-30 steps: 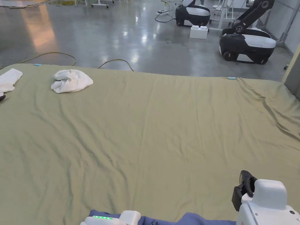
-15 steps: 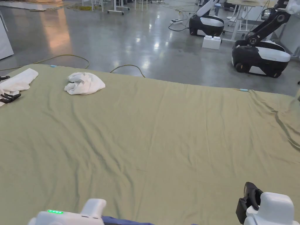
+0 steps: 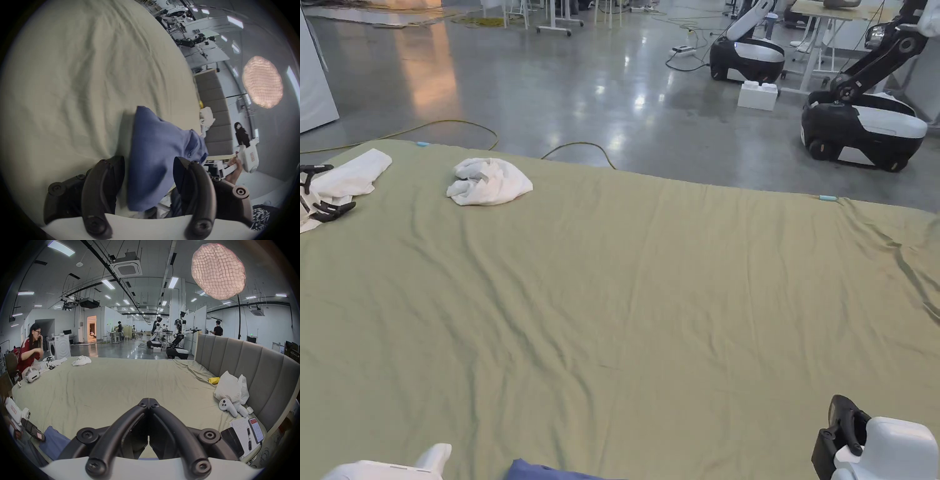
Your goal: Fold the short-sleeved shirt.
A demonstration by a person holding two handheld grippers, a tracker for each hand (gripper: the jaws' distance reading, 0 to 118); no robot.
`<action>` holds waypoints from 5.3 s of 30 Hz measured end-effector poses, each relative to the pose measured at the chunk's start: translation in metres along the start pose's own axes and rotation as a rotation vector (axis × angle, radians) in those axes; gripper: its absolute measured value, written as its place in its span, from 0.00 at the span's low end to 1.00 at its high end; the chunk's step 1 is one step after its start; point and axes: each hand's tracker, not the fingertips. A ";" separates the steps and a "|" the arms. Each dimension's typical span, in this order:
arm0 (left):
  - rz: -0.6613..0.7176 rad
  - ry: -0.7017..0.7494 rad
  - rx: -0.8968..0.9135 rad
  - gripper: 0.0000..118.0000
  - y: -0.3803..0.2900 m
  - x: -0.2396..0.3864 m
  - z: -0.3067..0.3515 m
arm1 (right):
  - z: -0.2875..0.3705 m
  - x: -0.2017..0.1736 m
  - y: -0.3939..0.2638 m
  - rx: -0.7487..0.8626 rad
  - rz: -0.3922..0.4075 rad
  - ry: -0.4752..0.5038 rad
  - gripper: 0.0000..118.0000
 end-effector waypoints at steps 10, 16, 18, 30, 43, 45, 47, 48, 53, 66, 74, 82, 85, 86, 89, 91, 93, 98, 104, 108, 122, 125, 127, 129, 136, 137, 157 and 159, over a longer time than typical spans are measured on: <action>0.035 -0.101 0.049 0.13 -0.008 -0.011 -0.020 | 0.002 0.001 -0.001 -0.007 0.002 -0.008 0.00; -0.062 -0.081 0.105 0.13 -0.008 0.013 0.006 | 0.004 0.003 -0.001 -0.008 0.005 -0.009 0.00; -0.121 -0.056 0.116 0.13 -0.006 0.029 0.021 | 0.004 0.004 -0.001 -0.005 0.006 -0.010 0.00; -0.237 0.453 0.236 0.13 0.020 0.100 0.148 | 0.003 0.005 0.002 0.006 0.009 0.002 0.00; -0.382 0.462 0.095 0.13 -0.010 0.198 0.053 | -0.001 0.002 -0.003 -0.008 0.002 0.015 0.00; -0.392 0.460 0.079 0.13 -0.015 0.211 0.030 | -0.001 0.004 -0.004 -0.010 0.002 0.011 0.00; -0.430 0.447 0.026 0.13 -0.022 0.221 0.007 | -0.001 0.006 -0.006 -0.015 0.000 0.008 0.00; -0.426 0.446 0.023 0.13 -0.023 0.224 -0.006 | -0.001 0.007 -0.006 -0.017 0.000 0.005 0.00; -0.454 0.477 -0.026 0.13 -0.028 0.228 -0.062 | 0.000 0.011 -0.009 -0.025 -0.004 -0.007 0.00; -0.356 0.414 -0.042 0.47 -0.027 0.220 -0.100 | -0.001 0.015 -0.011 -0.040 -0.001 -0.014 0.00; -0.353 0.292 0.049 0.21 -0.010 0.218 -0.055 | -0.002 0.013 -0.010 -0.041 -0.005 -0.011 0.00; -0.250 0.244 -0.122 0.14 -0.022 0.169 -0.119 | -0.003 0.009 -0.009 -0.035 0.000 -0.007 0.00; -0.258 0.251 -0.137 0.13 -0.035 0.157 -0.139 | -0.002 0.009 -0.007 -0.028 -0.001 -0.008 0.00; -0.258 0.253 -0.137 0.12 -0.040 0.154 -0.143 | -0.002 0.009 -0.006 -0.028 -0.001 -0.008 0.00; -0.250 0.226 -0.107 0.11 -0.043 0.147 -0.144 | -0.001 0.009 -0.005 -0.023 0.000 -0.007 0.00; -0.251 0.215 -0.106 0.11 -0.041 0.147 -0.139 | 0.000 0.008 -0.004 -0.017 0.002 -0.006 0.00; -0.253 0.211 -0.106 0.11 -0.039 0.152 -0.130 | 0.000 0.007 -0.001 -0.011 0.003 -0.003 0.00; -0.347 0.207 0.061 0.11 -0.019 0.171 -0.081 | -0.001 0.002 0.008 0.014 -0.002 0.000 0.00; -0.527 0.406 0.411 0.11 0.000 0.201 -0.019 | -0.007 -0.010 0.024 0.061 -0.012 0.009 0.00; -0.639 0.543 0.696 0.11 -0.001 0.216 0.010 | -0.008 -0.019 0.038 0.101 -0.014 0.011 0.00; -0.664 0.731 1.175 0.11 -0.004 0.205 0.049 | -0.011 -0.031 0.050 0.163 -0.015 -0.005 0.00; -0.647 0.729 1.171 0.11 -0.008 0.198 0.057 | 0.000 -0.038 0.043 0.120 -0.012 0.000 0.00; -0.642 0.734 1.155 0.11 -0.011 0.192 0.060 | 0.008 -0.048 0.030 0.059 0.003 0.063 0.00; -0.652 0.738 1.135 0.11 -0.016 0.184 0.063 | 0.013 -0.064 0.012 -0.003 0.045 0.109 0.00; -0.607 0.751 0.984 0.11 -0.037 0.145 0.061 | 0.020 -0.126 -0.065 -0.244 0.068 0.301 0.00; -0.586 0.748 0.972 0.11 -0.040 0.139 0.061 | 0.018 -0.131 -0.075 -0.275 0.073 0.307 0.00; -0.208 0.040 0.175 0.66 -0.006 0.025 0.029 | -0.019 -0.125 -0.144 -0.457 0.021 0.265 0.00; -0.150 -0.043 0.083 0.69 -0.002 0.022 0.011 | -0.019 -0.126 -0.145 -0.453 0.034 0.265 0.00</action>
